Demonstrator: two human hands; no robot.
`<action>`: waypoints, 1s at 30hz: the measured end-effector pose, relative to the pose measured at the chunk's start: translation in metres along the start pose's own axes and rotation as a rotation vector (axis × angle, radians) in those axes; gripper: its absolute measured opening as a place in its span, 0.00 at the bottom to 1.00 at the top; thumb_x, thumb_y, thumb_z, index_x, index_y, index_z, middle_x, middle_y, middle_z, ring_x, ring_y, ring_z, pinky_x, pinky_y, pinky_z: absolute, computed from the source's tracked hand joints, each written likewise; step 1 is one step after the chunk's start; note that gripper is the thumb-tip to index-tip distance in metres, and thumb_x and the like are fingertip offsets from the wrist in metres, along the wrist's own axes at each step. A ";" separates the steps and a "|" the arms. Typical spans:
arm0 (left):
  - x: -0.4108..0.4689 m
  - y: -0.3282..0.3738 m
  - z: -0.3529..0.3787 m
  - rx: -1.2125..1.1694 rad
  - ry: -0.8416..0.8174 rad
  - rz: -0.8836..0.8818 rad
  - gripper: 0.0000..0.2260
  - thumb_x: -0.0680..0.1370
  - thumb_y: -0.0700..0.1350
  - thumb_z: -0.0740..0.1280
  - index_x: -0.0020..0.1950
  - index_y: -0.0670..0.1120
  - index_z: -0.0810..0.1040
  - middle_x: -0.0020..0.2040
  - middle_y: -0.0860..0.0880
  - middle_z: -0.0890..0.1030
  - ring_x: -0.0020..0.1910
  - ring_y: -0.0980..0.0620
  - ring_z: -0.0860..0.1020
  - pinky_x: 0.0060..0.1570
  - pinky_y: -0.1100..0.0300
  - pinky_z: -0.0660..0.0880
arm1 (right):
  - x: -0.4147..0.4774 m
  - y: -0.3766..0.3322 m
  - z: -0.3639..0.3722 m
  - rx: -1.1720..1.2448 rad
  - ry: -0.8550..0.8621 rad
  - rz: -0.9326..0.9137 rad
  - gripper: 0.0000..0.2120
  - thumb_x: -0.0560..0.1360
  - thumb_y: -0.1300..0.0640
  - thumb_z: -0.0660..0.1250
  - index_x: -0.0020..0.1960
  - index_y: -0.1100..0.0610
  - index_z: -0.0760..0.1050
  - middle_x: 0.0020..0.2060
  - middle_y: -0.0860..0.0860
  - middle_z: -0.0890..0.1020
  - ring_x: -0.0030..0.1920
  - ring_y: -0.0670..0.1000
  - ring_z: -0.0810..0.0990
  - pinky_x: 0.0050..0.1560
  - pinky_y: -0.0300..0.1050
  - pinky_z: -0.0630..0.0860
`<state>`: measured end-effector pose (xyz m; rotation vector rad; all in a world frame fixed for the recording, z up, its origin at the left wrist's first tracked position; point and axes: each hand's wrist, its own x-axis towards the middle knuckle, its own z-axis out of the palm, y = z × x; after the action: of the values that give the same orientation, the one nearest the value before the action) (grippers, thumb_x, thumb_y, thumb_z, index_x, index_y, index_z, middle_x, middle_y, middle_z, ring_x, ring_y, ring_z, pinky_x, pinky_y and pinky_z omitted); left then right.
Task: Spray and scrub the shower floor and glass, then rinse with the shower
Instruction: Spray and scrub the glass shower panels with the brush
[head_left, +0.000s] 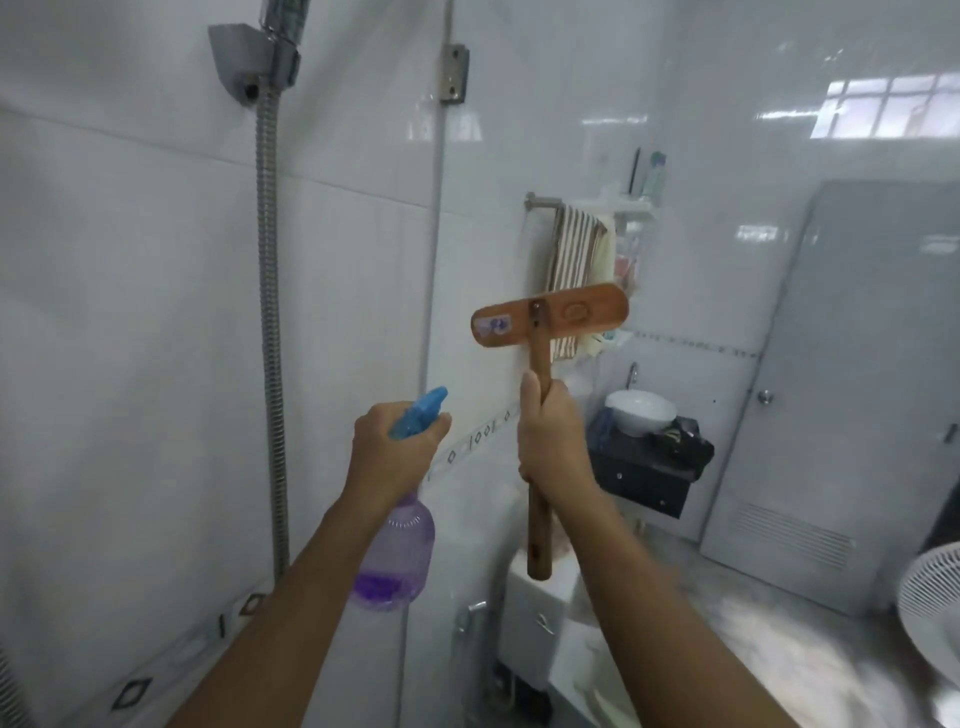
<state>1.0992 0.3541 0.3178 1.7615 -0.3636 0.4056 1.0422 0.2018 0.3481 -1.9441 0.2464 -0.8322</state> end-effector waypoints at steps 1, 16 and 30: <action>-0.003 -0.005 0.003 -0.003 -0.022 -0.020 0.16 0.75 0.51 0.74 0.39 0.38 0.82 0.37 0.37 0.83 0.32 0.46 0.79 0.35 0.50 0.78 | 0.007 -0.009 -0.010 0.024 0.025 -0.031 0.16 0.85 0.43 0.52 0.49 0.51 0.70 0.35 0.50 0.75 0.33 0.47 0.75 0.29 0.39 0.72; -0.021 0.002 0.036 -0.083 -0.065 -0.025 0.08 0.74 0.52 0.76 0.39 0.52 0.81 0.37 0.46 0.85 0.33 0.43 0.83 0.37 0.45 0.82 | -0.010 0.008 -0.036 -0.054 -0.055 0.075 0.18 0.84 0.40 0.53 0.57 0.53 0.72 0.45 0.53 0.80 0.44 0.51 0.80 0.46 0.50 0.83; -0.014 -0.002 0.021 -0.126 0.000 -0.026 0.15 0.71 0.55 0.77 0.43 0.44 0.83 0.38 0.47 0.84 0.34 0.48 0.83 0.30 0.65 0.76 | -0.001 0.010 -0.028 -0.032 -0.031 0.043 0.18 0.84 0.40 0.52 0.54 0.52 0.72 0.41 0.51 0.78 0.39 0.49 0.78 0.39 0.44 0.79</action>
<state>1.0890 0.3345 0.3048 1.6419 -0.3582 0.3571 1.0255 0.1776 0.3471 -1.9728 0.2830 -0.7739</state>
